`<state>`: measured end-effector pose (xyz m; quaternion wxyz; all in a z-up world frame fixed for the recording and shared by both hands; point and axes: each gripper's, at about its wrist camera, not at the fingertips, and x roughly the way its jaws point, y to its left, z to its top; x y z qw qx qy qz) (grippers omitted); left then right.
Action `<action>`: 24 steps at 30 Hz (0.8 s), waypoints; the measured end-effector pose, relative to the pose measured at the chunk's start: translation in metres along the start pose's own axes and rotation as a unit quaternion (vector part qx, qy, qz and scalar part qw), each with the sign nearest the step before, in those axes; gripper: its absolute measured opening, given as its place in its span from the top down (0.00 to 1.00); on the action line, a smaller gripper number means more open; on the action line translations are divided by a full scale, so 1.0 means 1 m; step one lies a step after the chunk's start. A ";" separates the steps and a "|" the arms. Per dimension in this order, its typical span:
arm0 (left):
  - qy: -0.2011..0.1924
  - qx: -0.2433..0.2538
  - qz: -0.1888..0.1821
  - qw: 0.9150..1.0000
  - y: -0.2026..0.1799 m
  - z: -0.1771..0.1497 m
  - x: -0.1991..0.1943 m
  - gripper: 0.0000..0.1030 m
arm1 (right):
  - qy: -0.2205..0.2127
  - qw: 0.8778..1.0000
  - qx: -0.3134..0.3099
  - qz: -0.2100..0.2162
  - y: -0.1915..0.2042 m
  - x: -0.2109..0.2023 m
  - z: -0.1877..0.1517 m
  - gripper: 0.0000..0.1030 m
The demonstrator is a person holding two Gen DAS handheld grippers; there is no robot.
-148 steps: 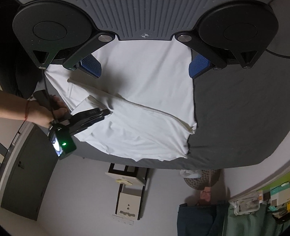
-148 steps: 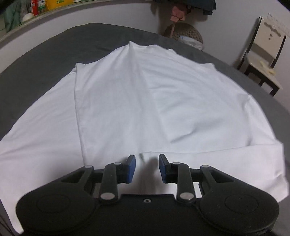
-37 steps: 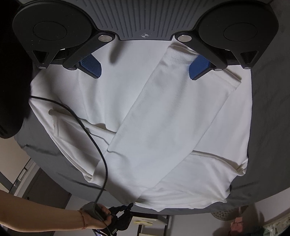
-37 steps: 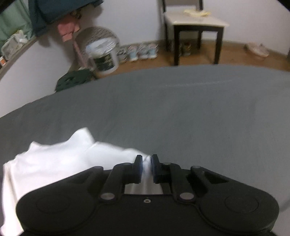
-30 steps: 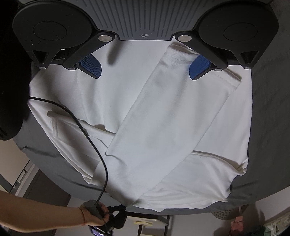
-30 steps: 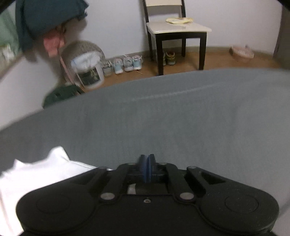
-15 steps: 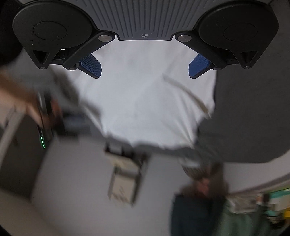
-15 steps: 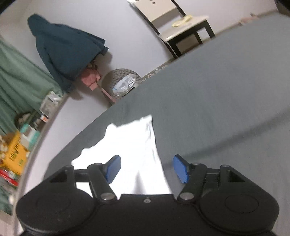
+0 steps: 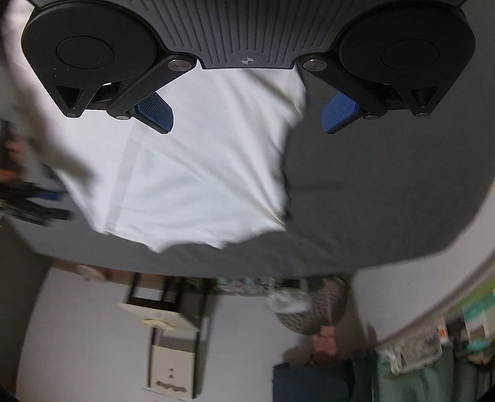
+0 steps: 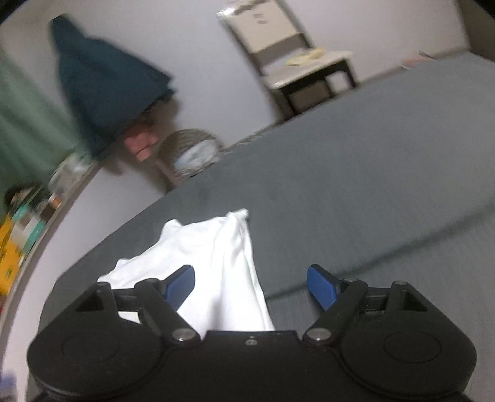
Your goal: Fold clothes
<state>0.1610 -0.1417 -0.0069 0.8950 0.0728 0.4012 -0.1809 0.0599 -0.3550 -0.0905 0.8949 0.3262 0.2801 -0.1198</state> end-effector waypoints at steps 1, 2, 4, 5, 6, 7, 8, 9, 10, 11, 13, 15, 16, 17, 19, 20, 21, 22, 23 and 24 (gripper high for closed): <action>-0.009 -0.005 0.006 1.000 0.003 0.008 0.015 0.00 | 0.005 1.000 0.000 0.010 -0.003 0.003 0.006 0.23; -0.015 -0.017 0.001 1.000 0.008 0.015 0.030 0.00 | 0.010 1.000 0.001 0.019 -0.006 0.007 0.013 0.23; -0.027 -0.040 -0.008 0.999 0.019 0.030 0.061 0.00 | 0.021 0.999 0.001 0.039 -0.012 0.014 0.025 0.23; -0.027 -0.045 -0.019 0.998 0.023 0.036 0.078 0.00 | 0.026 0.998 0.007 0.049 -0.015 0.018 0.031 0.24; -0.027 -0.049 -0.030 0.998 0.028 0.042 0.095 0.00 | 0.031 0.998 0.019 0.058 -0.017 0.023 0.033 0.24; -0.027 -0.054 -0.029 0.998 0.031 0.045 0.111 0.00 | 0.038 0.997 0.021 0.061 -0.017 0.028 0.034 0.24; -0.025 -0.061 -0.028 0.997 0.032 0.047 0.124 0.00 | 0.044 0.997 0.020 0.061 -0.016 0.033 0.034 0.24; -0.024 -0.068 -0.026 0.997 0.034 0.048 0.138 0.00 | 0.049 0.997 0.012 0.059 -0.014 0.038 0.032 0.24; -0.027 -0.081 -0.024 0.996 0.037 0.048 0.150 0.00 | 0.051 0.997 0.007 0.059 -0.012 0.042 0.029 0.24; -0.029 -0.090 -0.029 0.995 0.039 0.048 0.160 0.00 | 0.048 0.997 0.007 0.062 -0.013 0.045 0.025 0.25; -0.033 -0.101 -0.033 0.994 0.035 0.046 0.176 0.00 | 0.041 0.997 0.005 0.068 -0.014 0.052 0.019 0.26; -0.039 -0.093 -0.013 0.995 0.028 0.046 0.189 0.01 | 0.037 0.996 -0.003 0.077 -0.012 0.058 0.023 0.26; -0.042 -0.088 0.000 0.995 0.025 0.047 0.194 0.01 | 0.044 0.996 -0.004 0.082 -0.010 0.063 0.028 0.31; -0.045 -0.086 0.002 0.995 0.023 0.049 0.197 0.01 | 0.053 0.995 0.002 0.090 -0.009 0.068 0.032 0.39; -0.049 -0.079 0.009 0.996 0.018 0.053 0.202 0.26 | 0.066 0.992 0.018 0.104 -0.010 0.075 0.036 0.40; -0.050 -0.074 0.012 0.996 0.016 0.056 0.203 0.37 | 0.064 0.992 0.019 0.108 -0.010 0.076 0.034 0.41; -0.050 -0.068 0.015 0.996 0.014 0.059 0.205 0.53 | 0.061 0.992 0.020 0.111 -0.010 0.077 0.031 0.42; -0.045 -0.060 0.019 0.997 0.010 0.061 0.207 0.59 | 0.057 0.992 0.019 0.112 -0.010 0.078 0.029 0.44; -0.041 -0.050 0.025 0.998 0.005 0.063 0.208 0.63 | 0.050 0.993 0.017 0.110 -0.010 0.076 0.027 0.47; -0.041 -0.043 0.028 0.998 0.002 0.065 0.207 0.78 | 0.047 0.993 0.018 0.106 -0.010 0.075 0.027 0.51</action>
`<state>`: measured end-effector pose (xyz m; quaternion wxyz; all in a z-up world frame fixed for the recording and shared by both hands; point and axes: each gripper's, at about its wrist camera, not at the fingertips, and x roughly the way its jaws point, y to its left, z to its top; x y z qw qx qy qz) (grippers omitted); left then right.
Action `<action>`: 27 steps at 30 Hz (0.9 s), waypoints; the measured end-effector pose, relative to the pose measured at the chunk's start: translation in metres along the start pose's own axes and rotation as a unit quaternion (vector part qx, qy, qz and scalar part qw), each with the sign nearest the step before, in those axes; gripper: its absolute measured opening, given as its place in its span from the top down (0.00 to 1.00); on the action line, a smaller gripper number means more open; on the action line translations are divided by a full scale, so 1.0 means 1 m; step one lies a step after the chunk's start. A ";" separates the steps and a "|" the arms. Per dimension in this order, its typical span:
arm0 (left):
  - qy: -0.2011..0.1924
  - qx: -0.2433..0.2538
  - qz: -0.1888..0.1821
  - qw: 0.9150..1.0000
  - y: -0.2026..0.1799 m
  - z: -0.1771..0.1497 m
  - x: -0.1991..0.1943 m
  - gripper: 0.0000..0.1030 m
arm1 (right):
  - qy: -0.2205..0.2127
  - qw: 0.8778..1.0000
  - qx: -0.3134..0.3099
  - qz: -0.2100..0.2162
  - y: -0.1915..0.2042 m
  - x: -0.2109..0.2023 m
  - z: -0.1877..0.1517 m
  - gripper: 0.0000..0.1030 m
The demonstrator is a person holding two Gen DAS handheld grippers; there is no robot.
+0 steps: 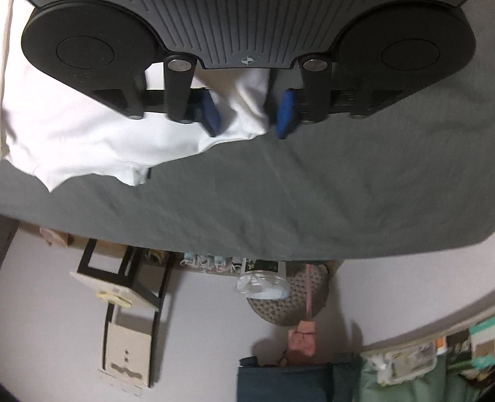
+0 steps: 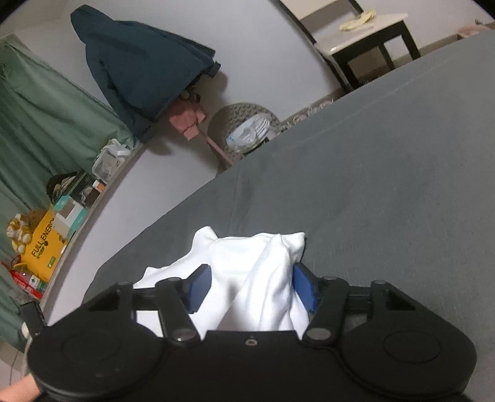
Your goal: Fold clothes
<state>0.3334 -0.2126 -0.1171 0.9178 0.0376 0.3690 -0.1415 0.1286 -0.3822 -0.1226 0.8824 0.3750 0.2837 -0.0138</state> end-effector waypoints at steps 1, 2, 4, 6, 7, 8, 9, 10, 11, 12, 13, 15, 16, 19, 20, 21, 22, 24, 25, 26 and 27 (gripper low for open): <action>0.000 0.003 0.007 1.000 -0.003 0.002 -0.001 0.93 | -0.002 1.000 0.004 -0.006 -0.001 -0.001 0.000 0.64; 0.001 -0.002 0.013 1.000 -0.004 0.004 -0.003 0.93 | -0.003 1.000 0.011 -0.013 -0.004 -0.001 0.000 0.84; -0.005 -0.010 0.004 1.000 -0.007 0.007 -0.008 0.93 | 0.003 0.999 0.045 -0.004 -0.015 -0.002 0.002 0.90; -0.017 -0.003 -0.001 1.000 -0.008 0.011 -0.019 0.93 | -0.003 0.998 0.066 0.024 -0.022 -0.009 0.004 0.91; -0.025 0.001 -0.002 1.000 -0.008 0.012 -0.025 0.93 | -0.010 0.997 0.065 0.029 -0.022 -0.014 0.004 0.91; -0.032 0.001 -0.006 0.999 -0.006 0.015 -0.034 0.93 | -0.014 0.998 0.059 0.034 -0.018 -0.020 0.005 0.92; -0.039 -0.001 -0.009 0.999 -0.003 0.018 -0.042 0.93 | -0.016 0.998 0.051 0.040 -0.014 -0.027 0.006 0.92; -0.046 -0.007 -0.015 0.999 0.001 0.020 -0.051 0.93 | -0.015 0.998 0.043 0.044 -0.009 -0.033 0.007 0.92; -0.054 -0.012 -0.026 0.998 0.005 0.022 -0.062 0.93 | -0.015 0.998 0.031 0.047 -0.003 -0.041 0.007 0.92; -0.063 -0.007 -0.037 0.997 0.006 0.022 -0.071 0.93 | -0.015 0.999 0.014 0.050 0.004 -0.052 0.006 0.92; -0.072 -0.001 -0.048 0.996 0.008 0.022 -0.081 0.93 | -0.015 0.998 -0.004 0.053 0.011 -0.063 0.005 0.92; -0.090 0.015 -0.064 0.994 0.010 0.015 -0.107 0.93 | -0.014 0.997 -0.043 0.065 0.023 -0.088 0.000 0.92; -0.097 0.013 -0.071 0.993 0.011 0.009 -0.121 0.93 | -0.013 0.995 -0.064 0.074 0.029 -0.102 -0.005 0.92; -0.134 0.022 -0.106 0.985 0.022 -0.021 -0.169 0.93 | -0.002 0.987 -0.124 0.104 0.039 -0.149 -0.030 0.92; -0.139 0.023 -0.121 0.983 0.026 -0.032 -0.183 0.93 | 0.005 0.984 -0.142 0.109 0.041 -0.164 -0.041 0.92; -0.134 0.027 -0.136 0.981 0.031 -0.047 -0.199 0.93 | 0.012 0.981 -0.159 0.114 0.043 -0.180 -0.051 0.92; -0.125 0.034 -0.151 0.980 0.036 -0.062 -0.212 0.93 | 0.025 0.977 -0.177 0.114 0.045 -0.192 -0.062 0.92; -0.085 0.046 -0.167 0.981 0.046 -0.095 -0.231 0.93 | 0.071 0.970 -0.209 0.098 0.045 -0.206 -0.085 0.92; -0.065 0.053 -0.171 0.982 0.049 -0.110 -0.237 0.93 | 0.098 0.966 -0.222 0.088 0.044 -0.210 -0.096 0.92; -0.044 0.060 -0.175 0.982 0.052 -0.125 -0.242 0.93 | 0.133 0.962 -0.229 0.073 0.044 -0.208 -0.106 0.92; -0.024 0.066 -0.179 0.981 0.055 -0.140 -0.247 0.93 | 0.167 0.956 -0.236 0.059 0.043 -0.206 -0.117 0.92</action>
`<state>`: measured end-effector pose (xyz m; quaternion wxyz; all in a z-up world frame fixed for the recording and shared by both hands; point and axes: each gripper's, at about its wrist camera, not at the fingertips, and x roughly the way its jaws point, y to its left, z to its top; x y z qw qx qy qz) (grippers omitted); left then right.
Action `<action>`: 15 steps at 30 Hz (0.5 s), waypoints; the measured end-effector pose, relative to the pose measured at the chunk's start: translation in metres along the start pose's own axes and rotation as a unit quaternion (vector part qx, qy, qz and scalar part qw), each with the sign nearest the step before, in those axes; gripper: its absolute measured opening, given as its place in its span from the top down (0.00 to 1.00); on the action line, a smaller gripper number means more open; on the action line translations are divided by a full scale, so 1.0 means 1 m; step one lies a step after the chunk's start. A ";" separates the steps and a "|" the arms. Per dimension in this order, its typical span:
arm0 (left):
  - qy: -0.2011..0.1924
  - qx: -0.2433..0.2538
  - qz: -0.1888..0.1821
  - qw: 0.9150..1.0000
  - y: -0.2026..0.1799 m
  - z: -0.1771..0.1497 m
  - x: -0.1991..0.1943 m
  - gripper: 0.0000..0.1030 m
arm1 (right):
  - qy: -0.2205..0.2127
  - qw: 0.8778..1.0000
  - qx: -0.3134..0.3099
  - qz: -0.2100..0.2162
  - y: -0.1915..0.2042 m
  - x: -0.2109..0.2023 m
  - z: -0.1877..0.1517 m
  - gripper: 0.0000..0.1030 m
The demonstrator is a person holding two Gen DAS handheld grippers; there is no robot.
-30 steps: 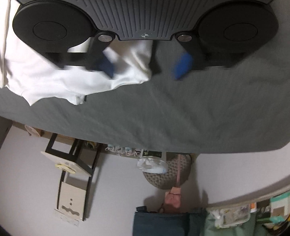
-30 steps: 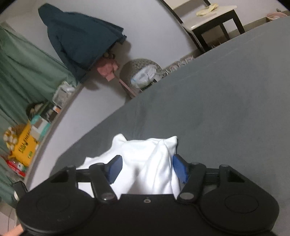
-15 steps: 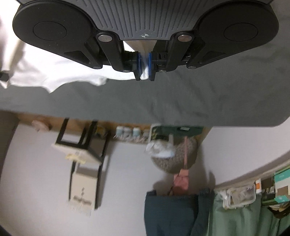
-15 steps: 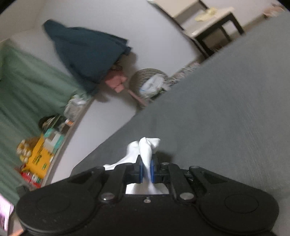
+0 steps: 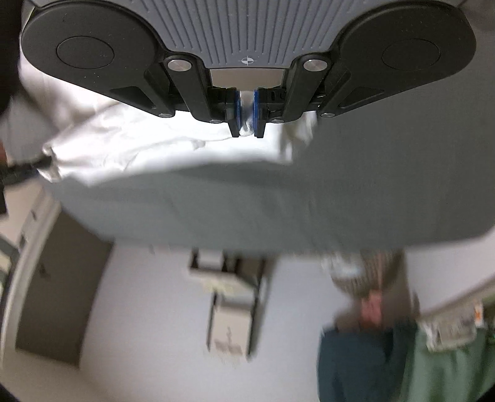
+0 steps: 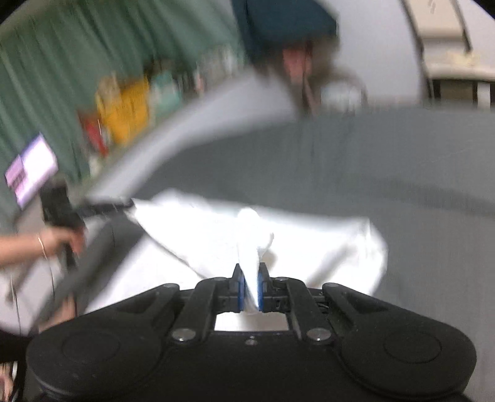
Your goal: Fold clothes
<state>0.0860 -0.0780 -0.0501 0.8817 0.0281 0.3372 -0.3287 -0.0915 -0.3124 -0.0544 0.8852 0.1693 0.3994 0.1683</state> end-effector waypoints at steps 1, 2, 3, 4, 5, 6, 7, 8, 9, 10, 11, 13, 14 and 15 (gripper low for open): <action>0.013 0.002 -0.001 1.000 -0.001 -0.012 -0.002 0.93 | 0.033 0.999 -0.006 -0.010 0.003 0.006 -0.007 0.92; 0.025 0.004 -0.002 1.000 -0.002 -0.023 -0.003 0.93 | 0.056 0.998 -0.015 -0.029 0.006 0.013 -0.012 0.91; 0.026 0.005 0.000 1.000 -0.004 -0.029 -0.004 0.92 | 0.076 0.996 -0.024 -0.047 0.009 0.019 -0.016 0.88; 0.027 0.007 0.002 1.000 -0.007 -0.035 -0.004 0.92 | 0.087 0.994 -0.031 -0.061 0.012 0.023 -0.017 0.86; 0.027 0.019 0.008 0.999 -0.009 -0.037 -0.004 0.92 | 0.088 0.993 -0.042 -0.068 0.018 0.023 -0.017 0.78; 0.027 0.036 0.018 0.999 -0.013 -0.037 -0.005 0.86 | 0.079 0.992 -0.056 -0.075 0.025 0.022 -0.015 0.69; 0.025 0.052 0.027 0.998 -0.022 -0.040 -0.010 0.68 | 0.065 0.992 -0.068 -0.084 0.032 0.019 -0.013 0.50; 0.019 0.073 0.031 0.997 -0.027 -0.037 -0.013 0.55 | 0.049 0.991 -0.084 -0.095 0.040 0.017 -0.011 0.35; 0.013 0.092 0.035 0.995 -0.032 -0.035 -0.015 0.25 | 0.033 0.988 -0.106 -0.108 0.047 0.016 -0.009 0.33; 0.007 0.102 0.033 0.994 -0.035 -0.028 -0.015 0.06 | 0.026 0.984 -0.126 -0.119 0.052 0.017 -0.006 0.33; 0.001 0.112 0.031 0.993 -0.037 -0.022 -0.015 0.06 | 0.021 0.981 -0.145 -0.127 0.058 0.020 -0.003 0.33; 0.006 0.123 0.025 0.992 -0.037 -0.011 -0.012 0.06 | 0.022 0.980 -0.158 -0.119 0.061 0.028 0.004 0.34; 0.009 0.129 0.022 0.991 -0.037 -0.006 -0.010 0.06 | 0.023 0.981 -0.155 -0.113 0.057 0.033 0.007 0.35; 0.015 0.142 0.016 0.990 -0.039 -0.004 -0.007 0.06 | 0.024 0.982 -0.150 -0.109 0.053 0.041 0.012 0.36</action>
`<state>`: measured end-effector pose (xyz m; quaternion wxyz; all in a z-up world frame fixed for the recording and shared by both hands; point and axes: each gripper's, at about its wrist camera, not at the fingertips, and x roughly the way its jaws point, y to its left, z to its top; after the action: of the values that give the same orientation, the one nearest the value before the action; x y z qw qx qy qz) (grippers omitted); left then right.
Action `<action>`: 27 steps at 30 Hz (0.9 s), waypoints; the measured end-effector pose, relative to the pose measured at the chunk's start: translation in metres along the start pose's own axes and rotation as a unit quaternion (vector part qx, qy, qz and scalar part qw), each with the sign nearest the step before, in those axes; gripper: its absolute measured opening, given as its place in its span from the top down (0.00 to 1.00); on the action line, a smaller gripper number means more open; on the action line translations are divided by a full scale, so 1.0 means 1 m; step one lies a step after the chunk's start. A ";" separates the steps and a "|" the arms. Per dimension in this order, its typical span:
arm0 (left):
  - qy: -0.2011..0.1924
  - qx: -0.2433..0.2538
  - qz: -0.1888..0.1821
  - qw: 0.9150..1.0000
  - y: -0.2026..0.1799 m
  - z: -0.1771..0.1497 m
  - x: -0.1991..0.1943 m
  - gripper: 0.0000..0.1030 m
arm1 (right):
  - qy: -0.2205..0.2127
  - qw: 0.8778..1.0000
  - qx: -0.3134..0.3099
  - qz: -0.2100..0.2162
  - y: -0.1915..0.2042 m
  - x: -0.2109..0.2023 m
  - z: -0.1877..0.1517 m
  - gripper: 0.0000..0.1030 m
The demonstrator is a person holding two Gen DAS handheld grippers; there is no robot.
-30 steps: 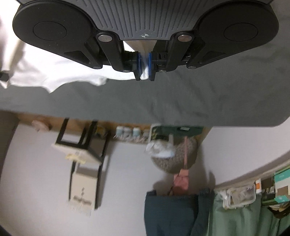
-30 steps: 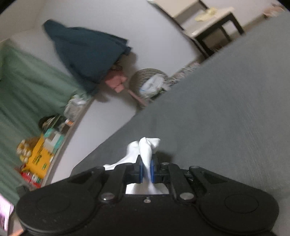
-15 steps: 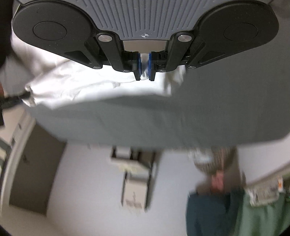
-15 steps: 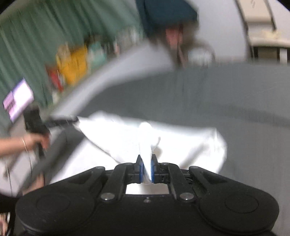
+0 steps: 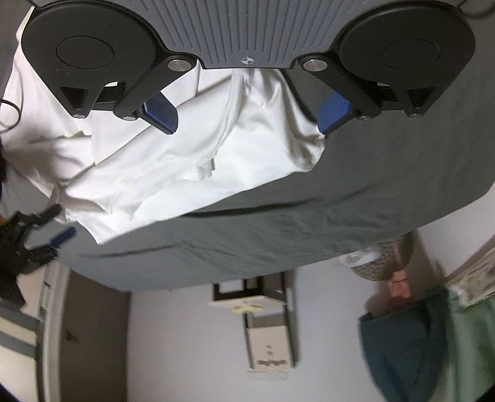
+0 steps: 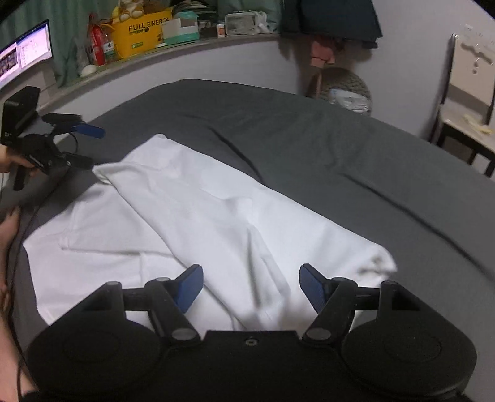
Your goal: Fold clothes
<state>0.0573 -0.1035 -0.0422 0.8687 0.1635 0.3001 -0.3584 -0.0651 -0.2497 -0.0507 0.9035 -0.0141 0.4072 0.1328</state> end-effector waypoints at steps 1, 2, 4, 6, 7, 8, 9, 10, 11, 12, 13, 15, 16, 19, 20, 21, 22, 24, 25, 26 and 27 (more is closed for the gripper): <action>0.005 0.013 -0.006 1.000 -0.001 0.003 0.004 0.06 | 0.003 1.000 0.007 0.000 -0.004 0.009 0.004 0.38; 0.015 0.026 -0.017 0.999 0.000 0.008 0.010 0.06 | 0.006 1.000 0.017 0.003 -0.008 0.018 0.007 0.43; 0.021 0.038 -0.038 0.998 -0.004 0.014 0.020 0.10 | 0.018 0.998 0.049 0.019 -0.021 0.035 0.014 0.58; 0.026 0.045 -0.053 0.997 -0.008 0.016 0.028 0.29 | 0.028 0.995 0.082 0.044 -0.033 0.049 0.014 0.62; 0.035 0.047 -0.053 0.997 -0.008 0.017 0.035 0.42 | 0.030 0.994 0.093 0.052 -0.037 0.054 0.013 0.62; 0.043 0.049 -0.052 0.997 -0.009 0.018 0.040 0.51 | 0.029 0.993 0.096 0.056 -0.039 0.058 0.011 0.62; 0.049 0.047 -0.055 0.996 -0.010 0.016 0.044 0.68 | 0.024 0.993 0.097 0.061 -0.041 0.060 0.008 0.65; 0.054 0.046 -0.059 0.996 -0.010 0.014 0.047 0.91 | 0.019 0.992 0.099 0.070 -0.044 0.062 0.005 0.81; 0.052 0.040 -0.065 0.996 -0.009 0.013 0.049 0.99 | 0.014 0.991 0.104 0.087 -0.048 0.061 0.002 0.94; 0.048 0.024 -0.082 0.995 -0.006 0.011 0.049 0.99 | 0.007 0.989 0.108 0.103 -0.051 0.058 -0.001 0.94; 0.046 0.015 -0.091 0.995 -0.003 0.008 0.048 0.99 | -0.004 0.988 0.102 0.118 -0.052 0.052 -0.003 0.94; 0.042 0.004 -0.112 0.993 0.002 0.003 0.038 0.99 | -0.021 0.986 0.075 0.149 -0.052 0.037 -0.007 0.94; 0.040 -0.001 -0.123 0.992 0.005 0.001 0.032 0.99 | -0.020 0.985 0.054 0.162 -0.049 0.030 -0.008 0.95; 0.052 0.000 -0.153 0.987 0.007 -0.008 0.013 0.99 | -0.008 0.979 -0.003 0.203 -0.041 0.010 -0.013 0.95; 0.062 0.004 -0.161 0.985 0.006 -0.012 0.007 0.99 | 0.006 0.976 -0.013 0.216 -0.038 0.008 -0.017 0.95; 0.074 0.010 -0.168 0.983 0.004 -0.017 0.002 0.99 | 0.022 0.973 -0.022 0.227 -0.035 0.007 -0.021 0.95; 0.085 0.013 -0.175 0.981 0.002 -0.021 -0.002 0.99 | 0.040 0.971 -0.031 0.233 -0.031 0.008 -0.025 0.95; 0.100 0.017 -0.183 0.978 -0.002 -0.029 -0.007 0.99 | 0.082 0.968 -0.048 0.233 -0.024 0.015 -0.033 0.94; 0.104 0.013 -0.187 0.977 -0.003 -0.032 -0.009 0.99 | 0.102 0.966 -0.055 0.229 -0.020 0.019 -0.037 0.94; 0.108 0.006 -0.196 0.975 -0.004 -0.034 -0.011 0.98 | 0.121 0.965 -0.062 0.226 -0.017 0.023 -0.040 0.92; 0.112 0.003 -0.203 0.973 -0.004 -0.035 -0.012 0.98 | 0.135 0.963 -0.066 0.223 -0.014 0.026 -0.042 0.90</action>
<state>0.0336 -0.0830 -0.0616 0.7386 0.1406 0.4211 -0.5073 -0.0762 -0.2633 -0.0993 0.7845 -0.0003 0.5088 0.3545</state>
